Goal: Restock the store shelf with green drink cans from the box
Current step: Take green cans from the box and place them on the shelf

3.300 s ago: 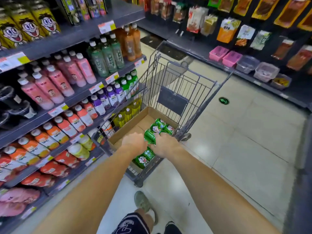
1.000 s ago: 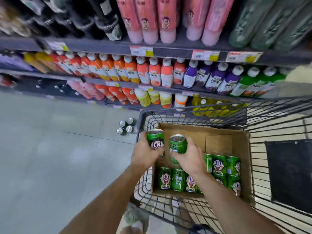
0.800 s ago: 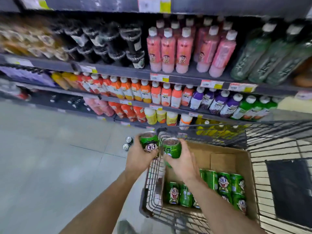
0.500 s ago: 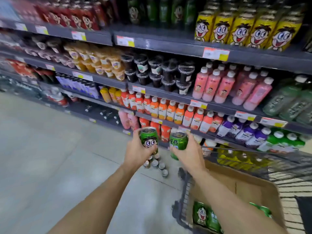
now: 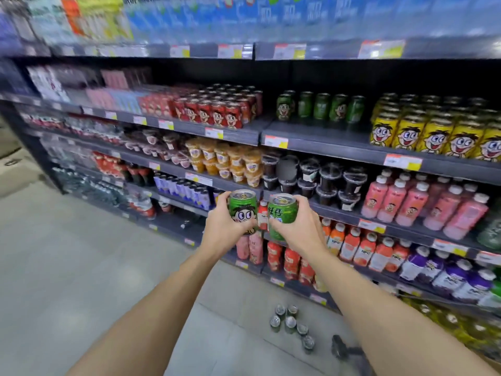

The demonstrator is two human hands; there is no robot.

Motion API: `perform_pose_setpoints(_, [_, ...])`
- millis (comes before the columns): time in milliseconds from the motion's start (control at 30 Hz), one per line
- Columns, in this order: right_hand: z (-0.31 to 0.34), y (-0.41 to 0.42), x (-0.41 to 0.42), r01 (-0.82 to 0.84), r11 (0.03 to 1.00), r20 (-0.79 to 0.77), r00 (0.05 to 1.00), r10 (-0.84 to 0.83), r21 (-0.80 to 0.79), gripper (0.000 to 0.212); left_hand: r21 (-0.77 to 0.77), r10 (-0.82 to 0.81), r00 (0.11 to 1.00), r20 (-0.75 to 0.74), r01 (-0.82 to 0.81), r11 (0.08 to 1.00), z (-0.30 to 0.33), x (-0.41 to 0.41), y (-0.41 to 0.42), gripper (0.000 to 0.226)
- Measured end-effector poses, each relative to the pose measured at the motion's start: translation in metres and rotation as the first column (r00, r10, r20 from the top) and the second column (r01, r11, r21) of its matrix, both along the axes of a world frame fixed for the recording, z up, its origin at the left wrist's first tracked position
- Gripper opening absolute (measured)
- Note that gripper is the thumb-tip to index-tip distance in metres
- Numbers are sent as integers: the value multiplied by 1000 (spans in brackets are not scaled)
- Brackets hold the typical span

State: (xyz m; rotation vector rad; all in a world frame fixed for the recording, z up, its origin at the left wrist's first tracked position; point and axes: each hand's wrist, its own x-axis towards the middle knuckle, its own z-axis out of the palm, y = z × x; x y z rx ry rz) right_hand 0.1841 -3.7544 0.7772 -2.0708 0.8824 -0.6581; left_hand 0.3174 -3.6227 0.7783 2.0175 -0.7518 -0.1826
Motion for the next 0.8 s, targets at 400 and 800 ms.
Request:
perform_pose_setpoints(400, [55, -60, 67, 87, 992, 98, 992, -78, -95, 70, -47, -134, 986, 104, 139, 989, 63, 76, -61, 83])
perform_pose_setpoints(800, [74, -198, 148, 224, 970, 136, 968, -211, -91, 69, -65, -273, 953, 132, 283, 957, 91, 167, -225, 81])
